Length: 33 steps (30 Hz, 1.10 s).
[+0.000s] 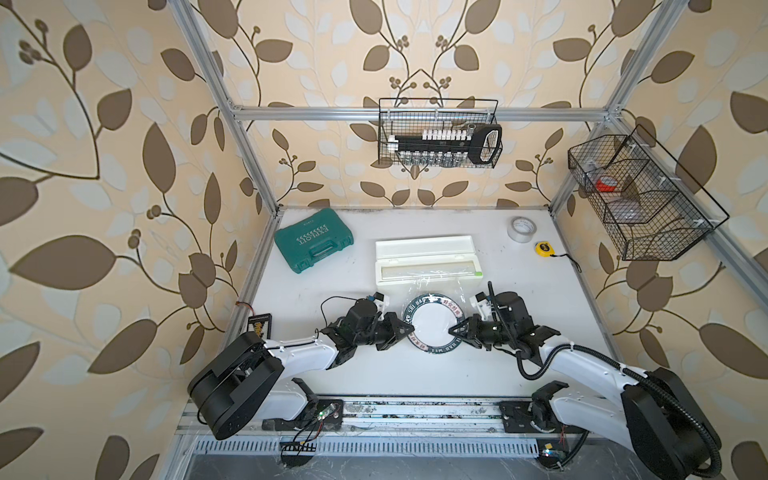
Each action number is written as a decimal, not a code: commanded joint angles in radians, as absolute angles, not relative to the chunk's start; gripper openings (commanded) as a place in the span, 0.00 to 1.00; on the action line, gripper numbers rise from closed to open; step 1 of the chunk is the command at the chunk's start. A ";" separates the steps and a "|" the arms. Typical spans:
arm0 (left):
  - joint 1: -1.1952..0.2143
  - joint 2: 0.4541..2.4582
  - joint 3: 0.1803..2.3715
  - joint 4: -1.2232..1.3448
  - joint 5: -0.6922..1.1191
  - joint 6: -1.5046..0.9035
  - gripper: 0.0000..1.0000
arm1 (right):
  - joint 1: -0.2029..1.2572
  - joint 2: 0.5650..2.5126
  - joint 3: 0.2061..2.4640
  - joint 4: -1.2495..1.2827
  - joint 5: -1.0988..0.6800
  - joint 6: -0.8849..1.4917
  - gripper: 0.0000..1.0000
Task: Wrap the plate with plastic wrap
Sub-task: Pick up the plate at the center of the board, then cover the plate with plastic wrap.
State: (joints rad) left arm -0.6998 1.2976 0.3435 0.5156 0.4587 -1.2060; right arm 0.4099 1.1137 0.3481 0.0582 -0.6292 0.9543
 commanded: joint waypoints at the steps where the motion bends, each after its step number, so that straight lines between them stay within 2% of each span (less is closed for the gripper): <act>1: -0.709 1.230 0.361 0.481 0.471 -1.193 0.00 | 0.417 1.081 0.364 0.087 -0.662 0.949 0.07; 2: -0.709 1.205 0.370 0.430 0.469 -1.173 0.00 | 0.416 1.071 0.371 0.079 -0.665 0.937 0.03; 4: -0.705 1.144 0.389 0.312 0.457 -1.130 0.10 | 0.417 1.060 0.381 0.070 -0.673 0.916 0.00; 8: -0.624 0.992 0.446 -0.024 0.446 -1.000 0.52 | 0.417 1.058 0.410 0.062 -0.712 0.868 0.00; 9: -0.581 0.955 0.457 -0.096 0.454 -0.968 0.59 | 0.417 1.057 0.419 0.054 -0.725 0.858 0.00; 12: -0.432 0.901 0.508 -0.174 0.536 -0.901 0.72 | 0.417 1.057 0.448 0.006 -0.753 0.816 0.00; 14: -0.386 0.932 0.573 -0.184 0.567 -0.863 0.77 | 0.416 1.057 0.457 -0.007 -0.785 0.801 0.00; 20: -0.352 1.175 0.749 -0.156 0.687 -0.775 0.72 | 0.417 1.058 0.477 -0.051 -0.858 0.749 0.00; 27: -0.330 1.232 0.757 0.027 0.754 -0.890 0.64 | 0.417 1.077 0.492 -0.045 -0.901 0.735 0.00; 29: -0.330 1.254 0.752 0.063 0.766 -0.910 0.58 | 0.417 1.077 0.495 -0.038 -0.909 0.737 0.00; 33: -0.328 1.282 0.741 0.121 0.796 -0.949 0.39 | 0.417 1.079 0.500 -0.036 -0.913 0.736 0.00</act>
State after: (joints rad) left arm -0.3325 1.2728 0.7288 0.0338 0.7403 -0.9222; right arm 0.4145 1.0786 0.4549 -0.0631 -0.8654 0.7574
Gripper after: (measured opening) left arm 0.429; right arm 0.074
